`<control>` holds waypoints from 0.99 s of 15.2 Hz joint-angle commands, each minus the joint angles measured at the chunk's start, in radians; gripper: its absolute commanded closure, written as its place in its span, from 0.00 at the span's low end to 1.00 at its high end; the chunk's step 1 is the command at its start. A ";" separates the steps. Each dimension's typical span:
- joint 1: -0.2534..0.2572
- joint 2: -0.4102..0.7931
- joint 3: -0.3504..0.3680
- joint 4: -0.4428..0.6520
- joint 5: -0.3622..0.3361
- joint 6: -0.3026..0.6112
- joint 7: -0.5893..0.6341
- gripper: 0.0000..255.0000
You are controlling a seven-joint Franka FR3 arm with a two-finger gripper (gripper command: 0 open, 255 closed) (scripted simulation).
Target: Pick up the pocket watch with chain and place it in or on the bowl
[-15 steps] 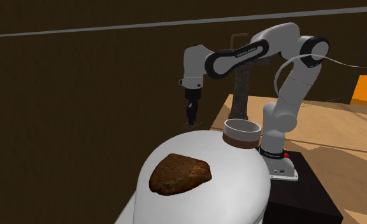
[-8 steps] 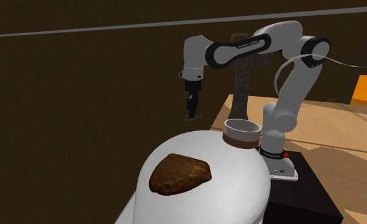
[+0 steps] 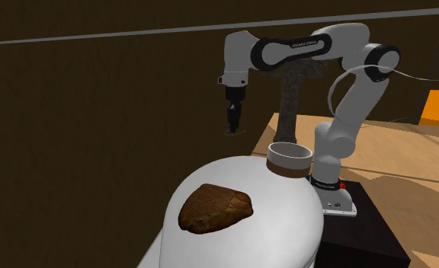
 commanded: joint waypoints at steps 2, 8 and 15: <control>0.012 -0.115 -0.017 -0.091 0.020 -0.024 -0.017 1.00; 0.046 -0.368 -0.050 -0.260 0.047 -0.109 -0.035 1.00; 0.091 -0.670 -0.086 -0.401 0.057 -0.272 -0.034 1.00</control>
